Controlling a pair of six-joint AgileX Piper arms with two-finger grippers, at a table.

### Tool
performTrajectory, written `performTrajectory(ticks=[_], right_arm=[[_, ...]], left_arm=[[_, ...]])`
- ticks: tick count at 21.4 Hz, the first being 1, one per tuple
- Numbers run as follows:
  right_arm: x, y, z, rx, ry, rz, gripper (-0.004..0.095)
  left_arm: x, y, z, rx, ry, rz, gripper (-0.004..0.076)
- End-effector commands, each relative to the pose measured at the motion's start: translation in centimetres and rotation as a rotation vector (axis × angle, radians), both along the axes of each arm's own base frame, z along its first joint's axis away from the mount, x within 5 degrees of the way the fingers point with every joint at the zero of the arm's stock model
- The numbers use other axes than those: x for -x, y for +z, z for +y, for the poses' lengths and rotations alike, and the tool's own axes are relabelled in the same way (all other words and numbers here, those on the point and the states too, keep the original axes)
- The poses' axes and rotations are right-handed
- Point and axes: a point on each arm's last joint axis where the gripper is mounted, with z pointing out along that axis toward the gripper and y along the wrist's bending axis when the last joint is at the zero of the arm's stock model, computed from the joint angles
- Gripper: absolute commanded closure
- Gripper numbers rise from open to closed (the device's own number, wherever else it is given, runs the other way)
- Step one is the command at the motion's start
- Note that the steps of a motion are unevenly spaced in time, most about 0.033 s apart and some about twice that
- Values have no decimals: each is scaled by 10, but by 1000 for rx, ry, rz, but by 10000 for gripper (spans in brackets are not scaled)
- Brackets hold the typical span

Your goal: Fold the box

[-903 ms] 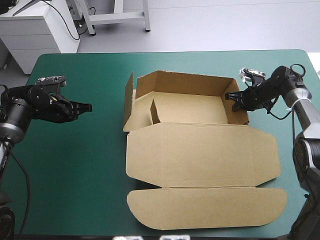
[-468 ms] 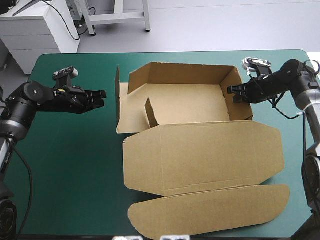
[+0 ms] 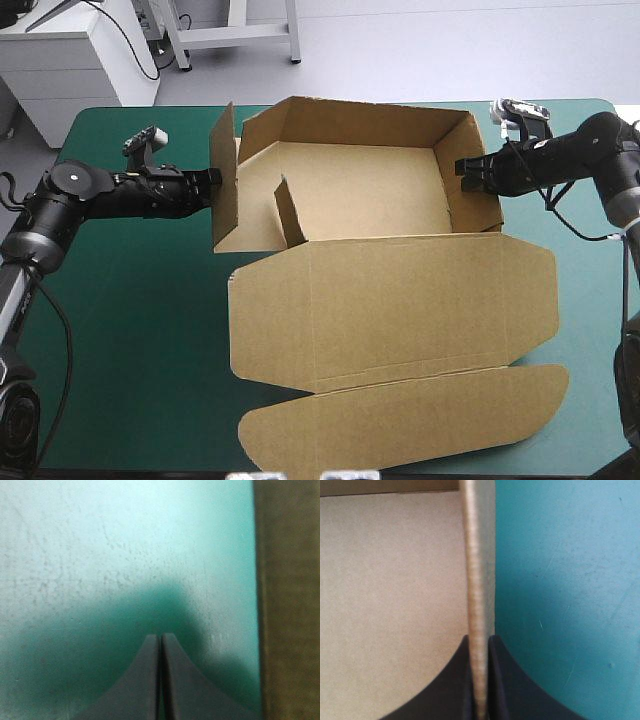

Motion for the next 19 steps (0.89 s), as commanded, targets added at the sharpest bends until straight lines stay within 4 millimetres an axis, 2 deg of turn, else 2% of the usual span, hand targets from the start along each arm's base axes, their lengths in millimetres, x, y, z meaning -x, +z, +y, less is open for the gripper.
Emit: performTrajectory(ticks=[1, 4, 10, 19], right_arm=[[7, 34, 4, -62, -28, -148, 922], [4, 34, 4, -55, -38, -180, 922], [1, 30, 31, 25, 7, -249, 922], [-1, 35, 59, 30, 22, -340, 922]], left_arm=[[7, 24, -5, 82, -19, -68, 732], [10, 26, -8, 102, -71, -81, 732], [16, 36, -11, 121, -124, -144, 732], [33, 56, -12, 112, -136, -221, 732]])
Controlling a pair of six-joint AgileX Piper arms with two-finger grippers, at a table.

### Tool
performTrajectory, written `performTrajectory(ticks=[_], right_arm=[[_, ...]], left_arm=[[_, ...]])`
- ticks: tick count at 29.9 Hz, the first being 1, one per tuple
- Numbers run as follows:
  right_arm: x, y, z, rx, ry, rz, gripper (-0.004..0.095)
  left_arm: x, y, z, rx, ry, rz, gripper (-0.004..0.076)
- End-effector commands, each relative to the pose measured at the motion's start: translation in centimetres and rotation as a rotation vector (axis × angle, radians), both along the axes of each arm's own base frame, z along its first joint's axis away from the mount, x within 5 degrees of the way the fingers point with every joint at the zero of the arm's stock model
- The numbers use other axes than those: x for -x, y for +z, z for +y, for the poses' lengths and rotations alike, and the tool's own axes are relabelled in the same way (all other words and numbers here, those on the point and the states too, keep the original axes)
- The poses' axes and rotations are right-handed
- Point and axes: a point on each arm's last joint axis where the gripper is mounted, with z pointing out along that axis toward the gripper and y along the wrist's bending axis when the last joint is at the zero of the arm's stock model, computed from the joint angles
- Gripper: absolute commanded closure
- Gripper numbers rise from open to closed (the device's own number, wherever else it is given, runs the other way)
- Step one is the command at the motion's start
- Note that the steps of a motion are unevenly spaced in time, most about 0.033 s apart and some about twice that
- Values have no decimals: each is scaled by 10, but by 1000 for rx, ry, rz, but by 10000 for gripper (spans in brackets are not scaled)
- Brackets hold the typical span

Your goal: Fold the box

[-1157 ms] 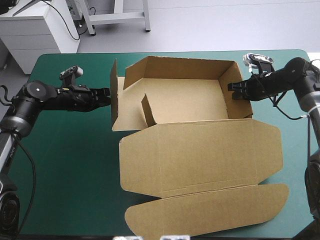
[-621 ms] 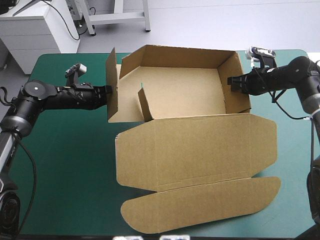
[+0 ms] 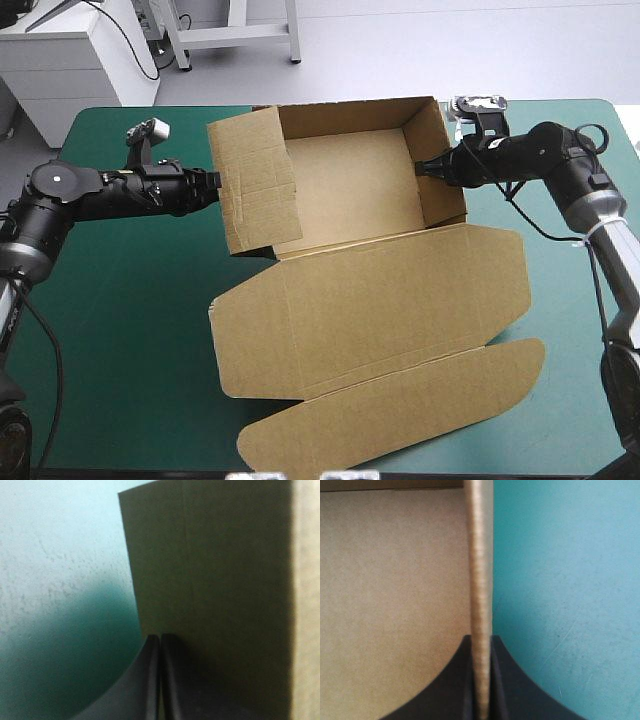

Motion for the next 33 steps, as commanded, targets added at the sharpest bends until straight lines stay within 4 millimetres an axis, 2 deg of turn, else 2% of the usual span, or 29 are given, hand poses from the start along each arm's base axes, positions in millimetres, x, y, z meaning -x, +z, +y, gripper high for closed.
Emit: performTrajectory(ticks=[1, 9, 15, 21, 28, 31, 33], right_arm=[[9, 35, 6, -74, -37, -140, 922], [9, 36, 18, -71, -24, -164, 922], [8, 36, 18, -74, -30, -175, 922], [8, 37, 18, -73, -33, -181, 922], [8, 37, 18, -71, -34, -183, 922], [8, 36, 18, -70, -31, -178, 922], [8, 36, 18, -69, -28, -173, 922]], left_arm=[[13, 28, -4, 74, -12, -74, 732], [16, 32, -5, 99, -21, -76, 732], [17, 33, -6, 119, -31, -72, 724], [19, 33, -7, 123, -55, -58, 563], [24, 33, -11, 146, -111, -32, 305], [26, 36, -12, 184, -132, -26, 249], [28, 37, -13, 199, -146, -21, 245]])
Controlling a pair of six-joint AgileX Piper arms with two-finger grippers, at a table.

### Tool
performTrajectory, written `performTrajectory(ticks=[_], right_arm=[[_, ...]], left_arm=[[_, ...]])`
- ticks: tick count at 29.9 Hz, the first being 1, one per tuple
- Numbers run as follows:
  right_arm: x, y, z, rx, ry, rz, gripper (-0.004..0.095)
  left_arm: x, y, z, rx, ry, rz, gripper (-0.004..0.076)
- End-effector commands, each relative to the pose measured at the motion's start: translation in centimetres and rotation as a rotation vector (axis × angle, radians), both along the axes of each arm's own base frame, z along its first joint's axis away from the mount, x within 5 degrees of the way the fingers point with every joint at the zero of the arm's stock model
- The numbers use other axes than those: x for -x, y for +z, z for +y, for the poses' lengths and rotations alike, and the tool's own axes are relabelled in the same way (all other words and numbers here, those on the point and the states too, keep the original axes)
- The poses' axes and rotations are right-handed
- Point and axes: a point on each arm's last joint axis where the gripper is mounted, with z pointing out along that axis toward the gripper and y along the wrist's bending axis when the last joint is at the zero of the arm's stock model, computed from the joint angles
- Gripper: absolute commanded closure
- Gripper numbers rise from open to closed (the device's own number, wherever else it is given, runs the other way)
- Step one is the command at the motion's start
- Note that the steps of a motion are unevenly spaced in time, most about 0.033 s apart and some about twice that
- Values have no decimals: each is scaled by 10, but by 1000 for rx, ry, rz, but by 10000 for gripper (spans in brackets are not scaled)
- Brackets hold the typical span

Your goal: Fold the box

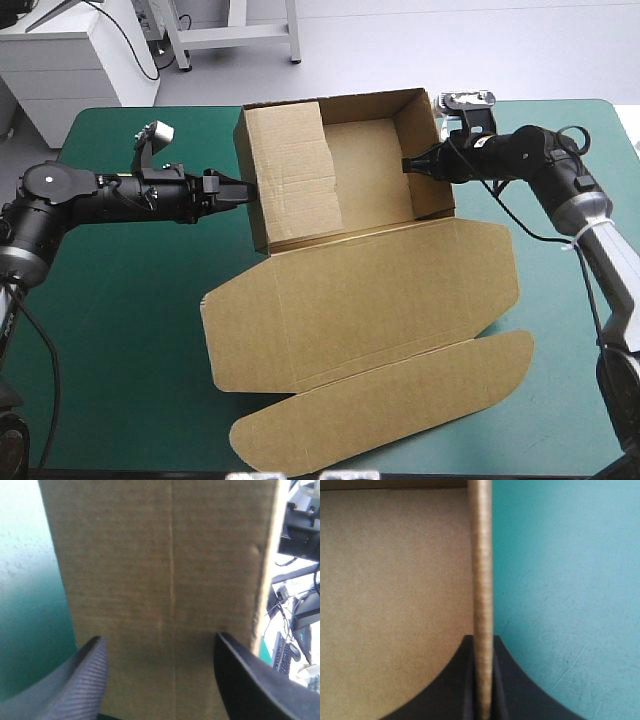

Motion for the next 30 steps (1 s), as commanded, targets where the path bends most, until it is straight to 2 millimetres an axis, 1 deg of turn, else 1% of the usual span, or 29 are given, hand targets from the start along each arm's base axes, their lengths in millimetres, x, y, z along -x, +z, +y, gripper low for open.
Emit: performTrajectory(ticks=[1, 5, 21, 26, 30], right_arm=[[10, 32, 0, -73, -20, -96, 922], [11, 31, 1, -72, -15, -87, 921], [11, 29, 0, -53, -16, -79, 921], [11, 29, 2, -62, -10, -75, 921], [14, 29, 11, -57, 13, -81, 918]], left_arm=[[14, 28, -5, 119, -37, -57, 245], [17, 29, -7, 134, -75, -43, 245], [21, 28, -9, 133, -120, -28, 244], [16, 27, -6, 110, -62, -49, 244], [10, 22, -4, 30, -6, -76, 245]])
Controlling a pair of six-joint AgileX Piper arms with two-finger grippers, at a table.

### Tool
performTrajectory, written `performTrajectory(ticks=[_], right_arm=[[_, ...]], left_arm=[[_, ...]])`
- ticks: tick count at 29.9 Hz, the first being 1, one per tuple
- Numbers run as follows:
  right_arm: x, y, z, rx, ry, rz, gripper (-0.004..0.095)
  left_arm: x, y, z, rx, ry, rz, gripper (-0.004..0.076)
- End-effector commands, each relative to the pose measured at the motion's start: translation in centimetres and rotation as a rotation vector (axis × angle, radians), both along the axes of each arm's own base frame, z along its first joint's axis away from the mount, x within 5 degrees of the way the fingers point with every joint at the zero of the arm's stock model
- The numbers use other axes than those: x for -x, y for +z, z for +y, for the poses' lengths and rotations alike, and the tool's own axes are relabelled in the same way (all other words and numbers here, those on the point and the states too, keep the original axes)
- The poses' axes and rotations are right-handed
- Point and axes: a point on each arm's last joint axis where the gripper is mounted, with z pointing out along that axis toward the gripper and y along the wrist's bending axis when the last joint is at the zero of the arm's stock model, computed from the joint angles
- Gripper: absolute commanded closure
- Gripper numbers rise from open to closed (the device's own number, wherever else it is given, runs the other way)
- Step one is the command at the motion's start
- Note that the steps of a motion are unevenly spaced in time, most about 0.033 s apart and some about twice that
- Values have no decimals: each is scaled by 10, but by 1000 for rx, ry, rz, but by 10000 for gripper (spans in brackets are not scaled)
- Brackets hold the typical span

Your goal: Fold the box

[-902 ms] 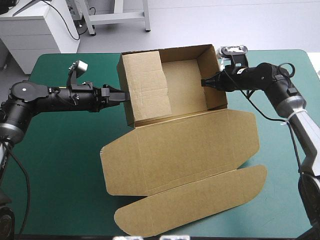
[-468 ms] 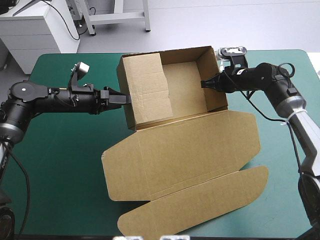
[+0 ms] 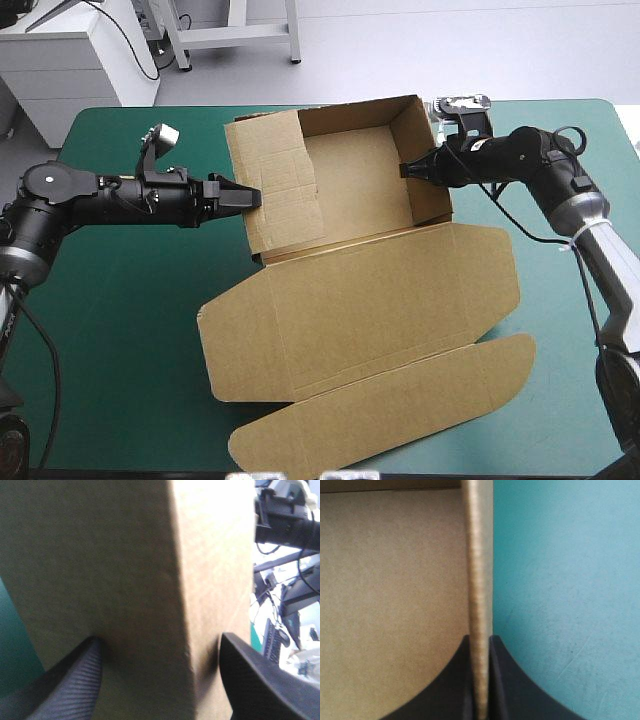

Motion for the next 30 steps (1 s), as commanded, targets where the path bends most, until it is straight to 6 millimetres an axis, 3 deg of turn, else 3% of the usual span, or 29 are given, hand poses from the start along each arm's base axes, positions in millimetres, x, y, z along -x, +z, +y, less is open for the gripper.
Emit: performTrajectory(ticks=[1, 10, 19, 24, 30], right_arm=[[11, 32, 11, -71, 3, -112, 918], [11, 22, 38, -51, 50, -108, 915], [10, 18, 41, -65, 36, -75, 914], [14, 15, 42, -61, 51, -23, 912], [20, 14, 42, -54, 71, 29, 912]], left_arm=[[5, 20, -2, -7, 55, -90, 245], [1, 1, -27, -238, 161, -39, 248], [-1, -4, -42, -360, 233, -106, 265], [-10, -9, -42, -337, 302, -81, 387], [-19, -19, -43, -374, 302, -83, 610]])
